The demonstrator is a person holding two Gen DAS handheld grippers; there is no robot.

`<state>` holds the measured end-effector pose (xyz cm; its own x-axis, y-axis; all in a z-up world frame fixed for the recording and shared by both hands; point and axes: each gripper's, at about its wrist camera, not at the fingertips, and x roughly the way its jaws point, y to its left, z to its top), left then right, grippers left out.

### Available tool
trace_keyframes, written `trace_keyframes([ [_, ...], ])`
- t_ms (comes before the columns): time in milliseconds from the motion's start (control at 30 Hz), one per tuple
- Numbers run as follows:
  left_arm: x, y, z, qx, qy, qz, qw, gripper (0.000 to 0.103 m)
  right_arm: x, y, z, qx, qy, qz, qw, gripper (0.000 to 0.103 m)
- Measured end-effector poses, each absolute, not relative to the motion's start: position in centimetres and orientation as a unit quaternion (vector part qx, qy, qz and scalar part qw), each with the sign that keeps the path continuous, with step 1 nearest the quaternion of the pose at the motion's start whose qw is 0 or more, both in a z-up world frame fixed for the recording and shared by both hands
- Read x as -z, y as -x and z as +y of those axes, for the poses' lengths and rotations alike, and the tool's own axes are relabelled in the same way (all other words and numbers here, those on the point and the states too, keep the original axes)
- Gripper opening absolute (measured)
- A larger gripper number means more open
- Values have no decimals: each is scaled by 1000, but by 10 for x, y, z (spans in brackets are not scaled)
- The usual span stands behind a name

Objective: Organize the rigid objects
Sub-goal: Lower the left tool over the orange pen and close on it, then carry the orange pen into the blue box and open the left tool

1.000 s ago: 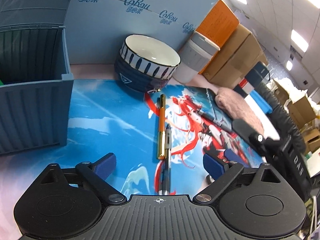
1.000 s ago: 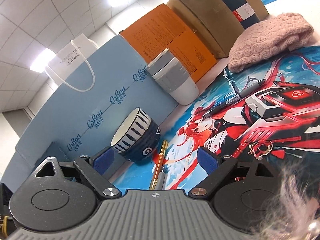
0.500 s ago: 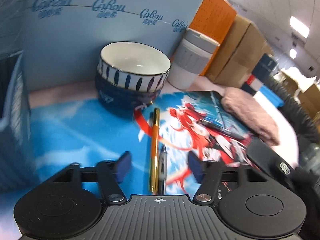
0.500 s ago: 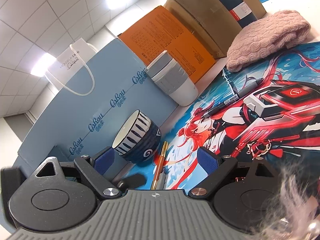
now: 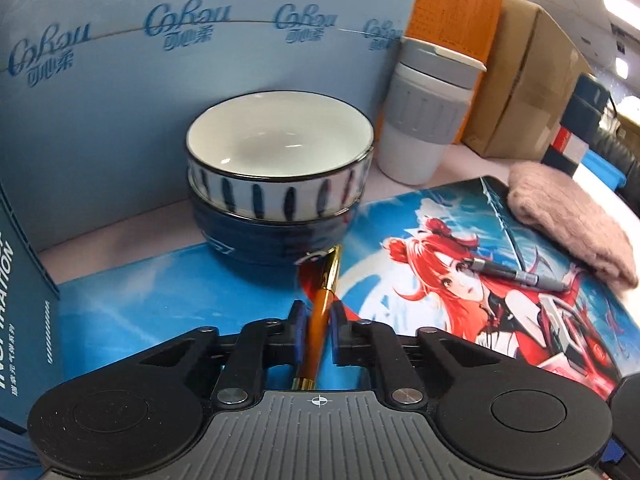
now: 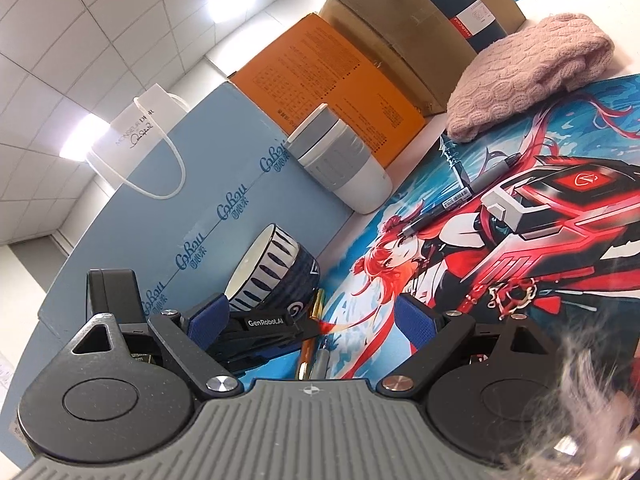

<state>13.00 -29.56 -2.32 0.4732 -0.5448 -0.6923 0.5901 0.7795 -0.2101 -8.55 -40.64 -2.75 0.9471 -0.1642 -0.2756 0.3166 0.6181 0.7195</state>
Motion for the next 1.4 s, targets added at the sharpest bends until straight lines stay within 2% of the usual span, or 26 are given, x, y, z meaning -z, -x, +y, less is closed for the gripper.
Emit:
trace_keyframes([
  [200,18,-133,-277,361,20,404,841,8,27,85,-406,136,-411,93,896,90],
  [767,-38,-68,-161,452,83,276,844,8,29,74,-395,103,-375,97,916,90],
  [1133,-62,-80,-58,409,147,203,877,8,3,60,-356,25,-328,107,938,90],
  [1233,-67,-87,-28,377,156,160,899,8,-6,52,-340,-1,-322,113,940,90],
  [1300,-67,-89,-12,350,141,104,920,8,-11,45,-329,-19,-322,116,940,90],
  [1400,-60,-98,10,331,141,71,930,8,-18,34,-310,-37,-312,121,942,90],
])
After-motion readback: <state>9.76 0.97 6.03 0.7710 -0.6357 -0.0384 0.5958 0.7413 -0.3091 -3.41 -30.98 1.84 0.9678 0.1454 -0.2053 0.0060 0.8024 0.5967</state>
